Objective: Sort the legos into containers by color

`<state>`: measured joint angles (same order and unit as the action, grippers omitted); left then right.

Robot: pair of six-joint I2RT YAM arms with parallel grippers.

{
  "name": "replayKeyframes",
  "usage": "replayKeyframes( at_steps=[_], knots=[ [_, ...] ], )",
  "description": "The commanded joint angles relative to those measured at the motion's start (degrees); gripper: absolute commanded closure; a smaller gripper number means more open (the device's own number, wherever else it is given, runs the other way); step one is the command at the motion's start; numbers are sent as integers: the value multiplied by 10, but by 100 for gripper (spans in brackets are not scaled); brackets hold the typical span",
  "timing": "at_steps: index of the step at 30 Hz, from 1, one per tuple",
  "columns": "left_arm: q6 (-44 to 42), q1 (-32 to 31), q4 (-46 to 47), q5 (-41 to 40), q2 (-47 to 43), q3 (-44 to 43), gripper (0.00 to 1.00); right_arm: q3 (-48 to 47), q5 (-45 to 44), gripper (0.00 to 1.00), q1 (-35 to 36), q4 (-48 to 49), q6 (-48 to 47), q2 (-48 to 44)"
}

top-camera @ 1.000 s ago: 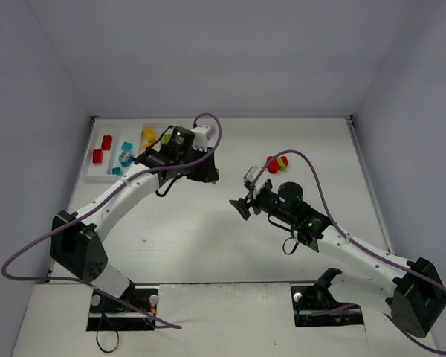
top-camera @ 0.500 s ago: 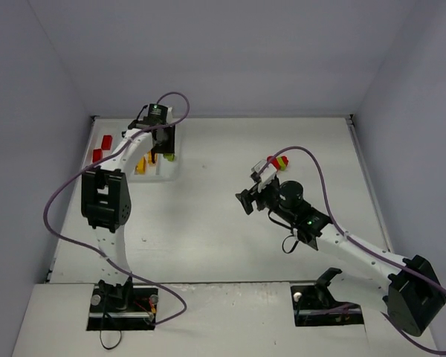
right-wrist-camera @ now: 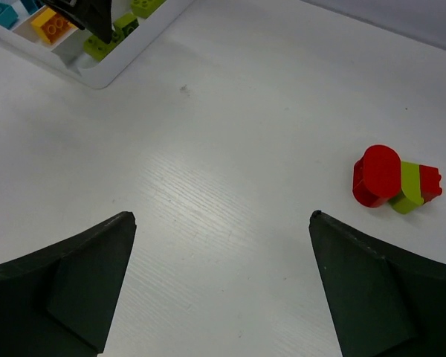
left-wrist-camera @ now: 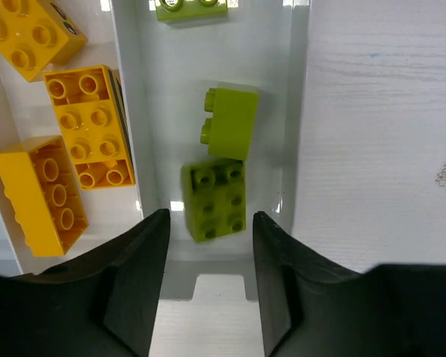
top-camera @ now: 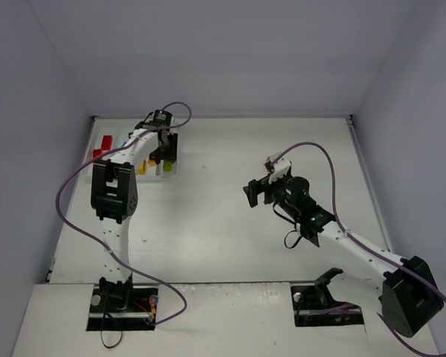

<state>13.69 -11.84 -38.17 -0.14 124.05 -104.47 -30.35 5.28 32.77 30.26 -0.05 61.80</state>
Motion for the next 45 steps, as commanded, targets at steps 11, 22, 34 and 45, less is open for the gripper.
replayKeyframes(
  at_steps=[11, 22, 34, 45],
  knots=[
    [11, 3, 2, 16, -79, -16, 37, -22, -136, 8, -21, 9, 83, 10],
    [17, -65, 25, 69, -330, 131, 32, -104, -133, 24, -116, -35, 81, 136],
    [-32, -109, 60, 41, -449, 258, 32, -261, 52, 42, -224, -93, 30, 270],
    [-27, -111, 56, 16, -439, 264, 32, -354, -25, 68, -209, -50, 98, 413]
  ],
)
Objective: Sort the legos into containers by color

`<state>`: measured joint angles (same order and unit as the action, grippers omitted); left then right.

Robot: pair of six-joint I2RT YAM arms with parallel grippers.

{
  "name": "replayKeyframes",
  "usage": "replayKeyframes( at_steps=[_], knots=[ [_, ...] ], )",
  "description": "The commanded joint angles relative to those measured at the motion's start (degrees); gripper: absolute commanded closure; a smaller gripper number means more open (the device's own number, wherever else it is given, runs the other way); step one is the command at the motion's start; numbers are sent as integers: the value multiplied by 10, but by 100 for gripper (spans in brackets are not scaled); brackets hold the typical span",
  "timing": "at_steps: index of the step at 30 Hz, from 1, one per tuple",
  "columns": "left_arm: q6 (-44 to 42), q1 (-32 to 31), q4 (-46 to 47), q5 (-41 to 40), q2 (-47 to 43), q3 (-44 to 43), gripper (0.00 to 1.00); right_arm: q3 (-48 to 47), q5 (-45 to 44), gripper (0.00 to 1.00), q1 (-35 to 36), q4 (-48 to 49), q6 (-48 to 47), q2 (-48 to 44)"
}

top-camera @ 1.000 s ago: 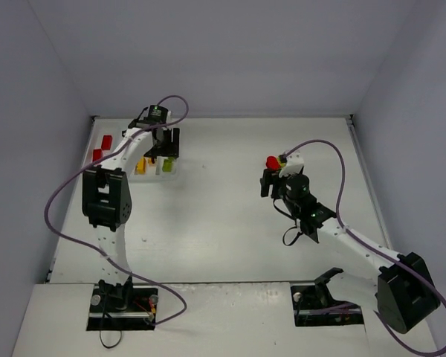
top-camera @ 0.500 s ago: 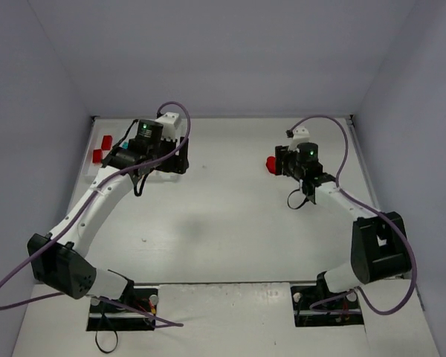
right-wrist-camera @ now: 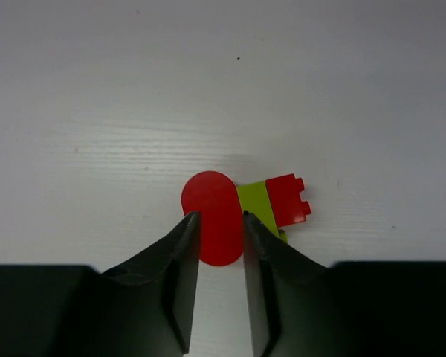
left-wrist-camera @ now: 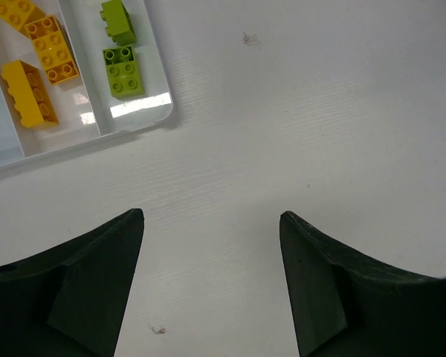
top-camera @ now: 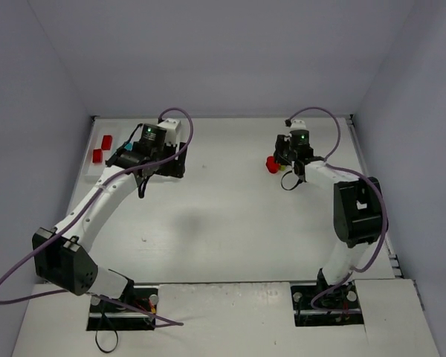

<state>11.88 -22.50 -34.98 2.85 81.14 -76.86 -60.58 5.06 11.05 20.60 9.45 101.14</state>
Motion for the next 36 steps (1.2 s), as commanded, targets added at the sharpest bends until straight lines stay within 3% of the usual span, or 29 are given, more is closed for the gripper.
replayKeyframes(
  at_steps=[1, 9, 16, 24, 33, 36],
  knots=[
    [-9, -4, 24, -13, -9, -12, 32, -61, -24, 78, 9, 47, -14, 32],
    [-6, -6, 28, -3, 2, -10, 32, -153, -32, 80, 16, 45, -55, 132],
    [-4, -7, 27, 9, 9, -12, 32, -156, -16, 80, 24, 45, -77, 158],
    [-2, -8, 27, 16, 15, -14, 32, -101, 11, 81, 46, 24, -110, 112],
    [0, -15, 26, 26, 23, -14, 32, 34, -26, 81, 49, 16, -100, -20],
    [0, -18, 25, 24, 24, -15, 32, 57, -20, 75, 53, 23, -123, -90]
  ],
)
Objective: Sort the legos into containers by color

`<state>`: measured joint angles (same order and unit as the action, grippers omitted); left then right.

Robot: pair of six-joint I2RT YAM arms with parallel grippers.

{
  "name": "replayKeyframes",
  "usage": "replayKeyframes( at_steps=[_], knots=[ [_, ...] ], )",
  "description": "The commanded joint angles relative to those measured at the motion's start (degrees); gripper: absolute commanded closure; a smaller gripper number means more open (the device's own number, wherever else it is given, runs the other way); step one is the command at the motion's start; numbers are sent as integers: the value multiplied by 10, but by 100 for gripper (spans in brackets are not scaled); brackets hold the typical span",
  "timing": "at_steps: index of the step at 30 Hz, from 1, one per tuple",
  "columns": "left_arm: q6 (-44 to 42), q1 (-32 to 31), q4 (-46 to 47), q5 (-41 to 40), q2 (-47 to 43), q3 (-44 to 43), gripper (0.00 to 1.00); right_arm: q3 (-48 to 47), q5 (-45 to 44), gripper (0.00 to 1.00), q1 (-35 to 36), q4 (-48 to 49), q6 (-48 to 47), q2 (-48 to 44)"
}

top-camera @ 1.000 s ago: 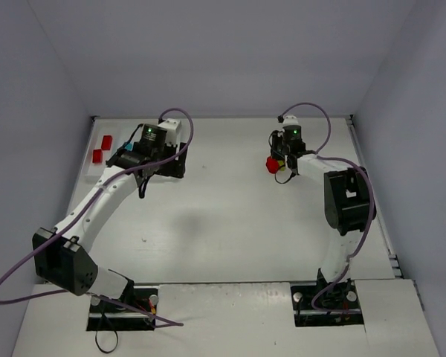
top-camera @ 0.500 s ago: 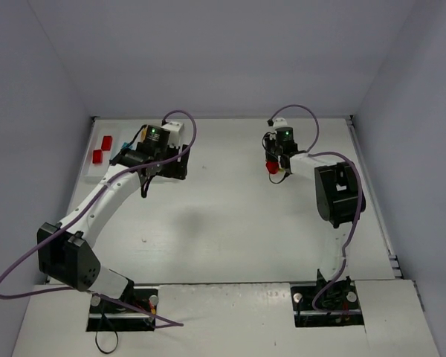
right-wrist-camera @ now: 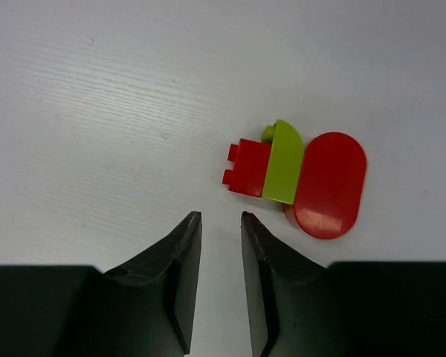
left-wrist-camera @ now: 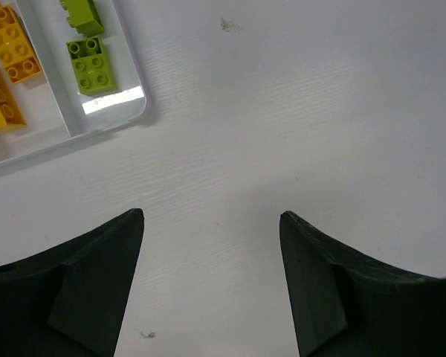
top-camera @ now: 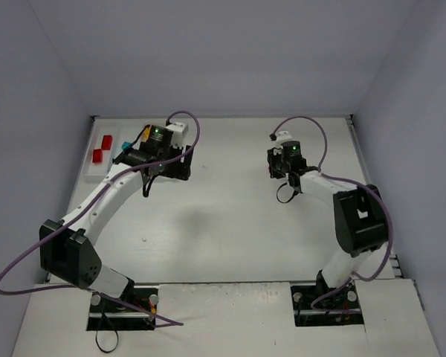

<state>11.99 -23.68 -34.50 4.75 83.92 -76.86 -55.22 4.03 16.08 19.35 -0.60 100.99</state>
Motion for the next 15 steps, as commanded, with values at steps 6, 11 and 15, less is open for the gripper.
replayKeyframes(
  at_steps=[6, 11, 15],
  knots=[
    [-3, -8, 19, 1, 0, -14, 32, 15, 0, 59, -10, 31, -109, -146],
    [-6, -14, 16, -4, 8, -15, 32, 3, 47, 42, -63, 9, -164, -137],
    [-7, -18, 15, -7, 9, -15, 32, -19, 126, 31, -110, -14, -163, -111]
  ],
)
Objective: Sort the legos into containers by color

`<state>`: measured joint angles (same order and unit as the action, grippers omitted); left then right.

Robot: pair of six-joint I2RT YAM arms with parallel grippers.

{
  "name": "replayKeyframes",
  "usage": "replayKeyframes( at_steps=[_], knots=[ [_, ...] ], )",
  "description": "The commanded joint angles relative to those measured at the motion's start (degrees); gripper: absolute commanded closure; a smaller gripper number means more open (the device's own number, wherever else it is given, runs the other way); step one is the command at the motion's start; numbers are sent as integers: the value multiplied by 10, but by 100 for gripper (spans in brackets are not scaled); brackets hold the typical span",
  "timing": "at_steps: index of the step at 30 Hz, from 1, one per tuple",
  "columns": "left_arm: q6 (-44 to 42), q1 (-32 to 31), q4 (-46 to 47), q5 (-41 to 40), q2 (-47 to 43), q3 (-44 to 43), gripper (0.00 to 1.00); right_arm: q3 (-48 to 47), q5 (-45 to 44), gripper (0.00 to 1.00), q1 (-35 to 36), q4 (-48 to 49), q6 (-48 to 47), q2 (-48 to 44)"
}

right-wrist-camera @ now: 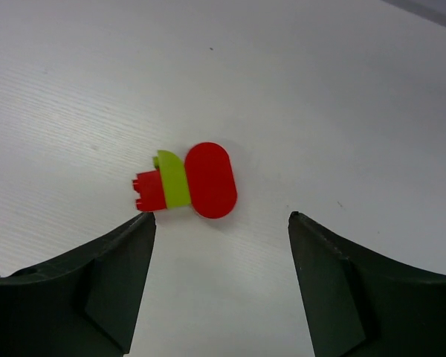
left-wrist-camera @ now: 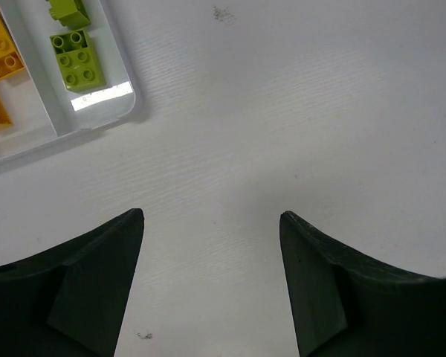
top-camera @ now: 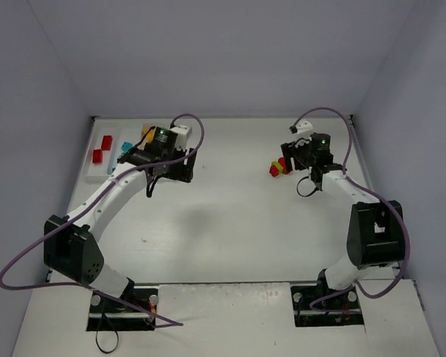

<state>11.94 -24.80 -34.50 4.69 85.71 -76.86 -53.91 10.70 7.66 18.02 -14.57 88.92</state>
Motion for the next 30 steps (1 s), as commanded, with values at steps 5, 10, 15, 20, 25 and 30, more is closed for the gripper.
replayKeyframes(
  at_steps=[5, 10, 15, 20, 25, 30],
  knots=[
    [-7, -10, 12, -4, -5, -19, 32, -74, 123, 32, -64, -4, 43, 65],
    [-9, -9, 12, -6, -7, -19, 32, -90, 136, 30, -63, 16, 132, 110],
    [-8, -10, 12, -3, -9, -20, 32, -91, 130, 29, -64, 39, 176, 146],
    [-8, -10, 11, -1, -8, -20, 32, -88, 161, 30, -63, 62, 190, 163],
    [-7, -9, 11, 1, -7, -21, 32, -78, 175, 31, -56, 69, 185, 165],
    [-5, -10, 11, 8, -4, -21, 32, -56, 186, 33, -43, 69, 185, 157]
  ],
)
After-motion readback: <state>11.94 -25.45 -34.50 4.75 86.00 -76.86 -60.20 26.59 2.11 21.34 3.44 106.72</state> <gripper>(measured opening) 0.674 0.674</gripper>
